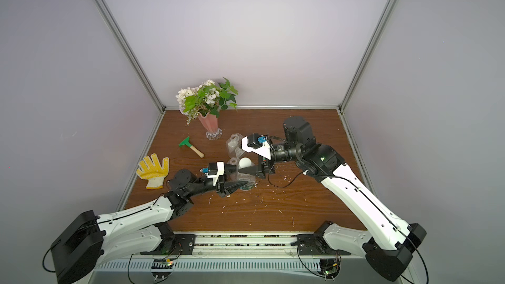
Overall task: Screw on the bottle caps
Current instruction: Screw the bottle cap onto the plastic bottle.
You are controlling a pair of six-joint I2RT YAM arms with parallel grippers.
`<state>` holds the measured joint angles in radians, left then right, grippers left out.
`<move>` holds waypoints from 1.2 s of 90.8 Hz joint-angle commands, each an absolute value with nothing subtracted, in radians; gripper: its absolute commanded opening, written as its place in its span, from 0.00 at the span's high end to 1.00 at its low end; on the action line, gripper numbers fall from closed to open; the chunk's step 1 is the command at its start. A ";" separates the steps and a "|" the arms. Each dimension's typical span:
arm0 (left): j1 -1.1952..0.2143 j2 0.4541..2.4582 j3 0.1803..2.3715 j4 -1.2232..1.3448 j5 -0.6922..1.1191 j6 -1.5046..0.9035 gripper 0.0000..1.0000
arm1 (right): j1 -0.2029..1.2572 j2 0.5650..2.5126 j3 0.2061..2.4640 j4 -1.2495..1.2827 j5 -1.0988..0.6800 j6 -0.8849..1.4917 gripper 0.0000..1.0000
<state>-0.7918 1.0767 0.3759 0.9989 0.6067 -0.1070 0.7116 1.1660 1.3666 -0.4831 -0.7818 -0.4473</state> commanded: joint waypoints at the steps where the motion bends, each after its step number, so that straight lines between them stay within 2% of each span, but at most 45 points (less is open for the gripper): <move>1: -0.788 1.083 0.407 1.035 0.633 -0.117 0.51 | 0.709 1.150 1.358 -0.459 -0.819 -0.462 0.23; 37: -0.788 1.098 0.409 1.035 0.617 -0.117 0.51 | 0.710 1.146 1.325 -0.443 -0.816 -0.454 0.43; 80: -0.788 1.087 0.408 1.035 0.588 -0.105 0.51 | 0.710 1.139 1.280 -0.408 -0.781 -0.405 0.54; 109: -0.787 1.084 0.410 1.036 0.502 -0.068 0.51 | 0.713 1.127 1.218 -0.311 -0.621 -0.248 0.61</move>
<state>-0.7918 1.0969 0.3771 0.9813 0.5518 -0.0921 0.7120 1.1389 1.2480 -0.3687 -0.7311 -0.3412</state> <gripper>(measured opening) 0.498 0.442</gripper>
